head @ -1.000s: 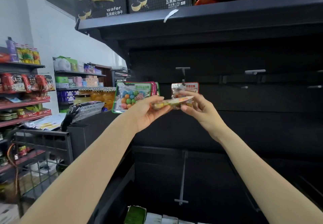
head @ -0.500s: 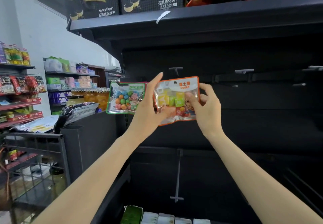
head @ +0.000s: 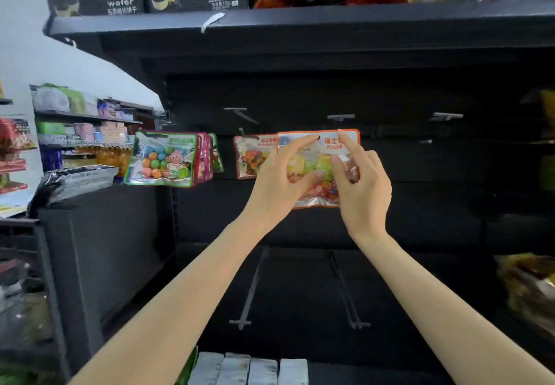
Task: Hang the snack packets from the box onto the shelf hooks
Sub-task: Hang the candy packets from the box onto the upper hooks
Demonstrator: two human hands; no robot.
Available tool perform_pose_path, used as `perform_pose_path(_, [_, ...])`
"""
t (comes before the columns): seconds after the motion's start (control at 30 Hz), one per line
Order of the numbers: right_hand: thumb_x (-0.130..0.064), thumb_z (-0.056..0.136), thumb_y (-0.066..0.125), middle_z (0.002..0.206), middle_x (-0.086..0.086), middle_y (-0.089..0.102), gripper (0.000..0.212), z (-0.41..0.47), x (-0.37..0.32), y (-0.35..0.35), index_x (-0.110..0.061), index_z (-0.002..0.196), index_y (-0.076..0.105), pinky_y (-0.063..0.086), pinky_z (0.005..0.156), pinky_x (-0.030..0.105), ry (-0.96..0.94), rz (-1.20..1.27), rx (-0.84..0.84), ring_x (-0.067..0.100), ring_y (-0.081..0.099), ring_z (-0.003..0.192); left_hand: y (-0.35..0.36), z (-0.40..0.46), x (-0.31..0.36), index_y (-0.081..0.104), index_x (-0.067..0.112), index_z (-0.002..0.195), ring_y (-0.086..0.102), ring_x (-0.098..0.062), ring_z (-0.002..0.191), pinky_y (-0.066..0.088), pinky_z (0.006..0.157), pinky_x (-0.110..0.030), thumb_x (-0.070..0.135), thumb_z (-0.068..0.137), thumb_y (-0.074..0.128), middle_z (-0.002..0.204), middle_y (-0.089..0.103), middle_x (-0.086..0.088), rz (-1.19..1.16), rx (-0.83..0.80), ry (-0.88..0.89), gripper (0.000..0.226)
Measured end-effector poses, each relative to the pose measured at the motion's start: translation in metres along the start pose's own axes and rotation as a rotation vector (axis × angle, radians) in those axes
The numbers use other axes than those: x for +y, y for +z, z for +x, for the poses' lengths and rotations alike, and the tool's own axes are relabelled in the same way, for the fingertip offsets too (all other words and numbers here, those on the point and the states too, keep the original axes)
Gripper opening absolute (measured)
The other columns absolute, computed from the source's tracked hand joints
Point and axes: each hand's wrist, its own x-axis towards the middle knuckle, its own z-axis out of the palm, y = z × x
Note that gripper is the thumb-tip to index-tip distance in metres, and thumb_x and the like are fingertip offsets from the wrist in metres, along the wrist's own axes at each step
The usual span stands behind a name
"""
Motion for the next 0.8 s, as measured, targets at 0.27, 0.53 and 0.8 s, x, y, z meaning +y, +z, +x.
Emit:
perform_pose_path(0.27, [-0.03,0.096,0.052,0.075,-0.009,0.038,0.045,0.014,0.024,-0.02,-0.041,0.139,0.041,0.034,0.052,0.016,0.093,-0.009,-0.242,0.008,0.043,0.063,0.029,0.007,0.009,0.039,0.026,0.141,0.04,0.029,0.093,0.03,0.073,0.009,0.019,0.086,0.067,0.107,0.046,0.031,0.045,0.002,-0.147,0.063])
perform_pose_path(0.53, [-0.029,0.097,0.05,0.073,-0.011,0.034,0.046,0.019,0.034,-0.016,-0.038,0.141,0.04,0.027,0.05,0.014,0.128,-0.068,-0.204,0.005,0.038,0.059,0.031,0.02,0.002,0.027,0.041,0.144,0.038,-0.014,0.125,0.027,0.088,-0.011,0.033,0.088,0.063,0.135,0.043,-0.004,0.213,-0.101,-0.194,0.067])
perform_pose_path(0.8, [-0.033,0.096,0.05,0.106,0.001,0.047,0.057,0.037,0.049,-0.005,-0.041,0.147,0.024,0.035,0.05,0.023,0.115,-0.26,-0.367,0.009,0.045,0.061,0.031,0.034,-0.017,0.031,0.03,0.145,0.042,-0.014,0.111,0.028,0.085,-0.012,0.02,0.088,0.063,0.14,0.024,-0.005,0.416,-0.139,-0.246,0.066])
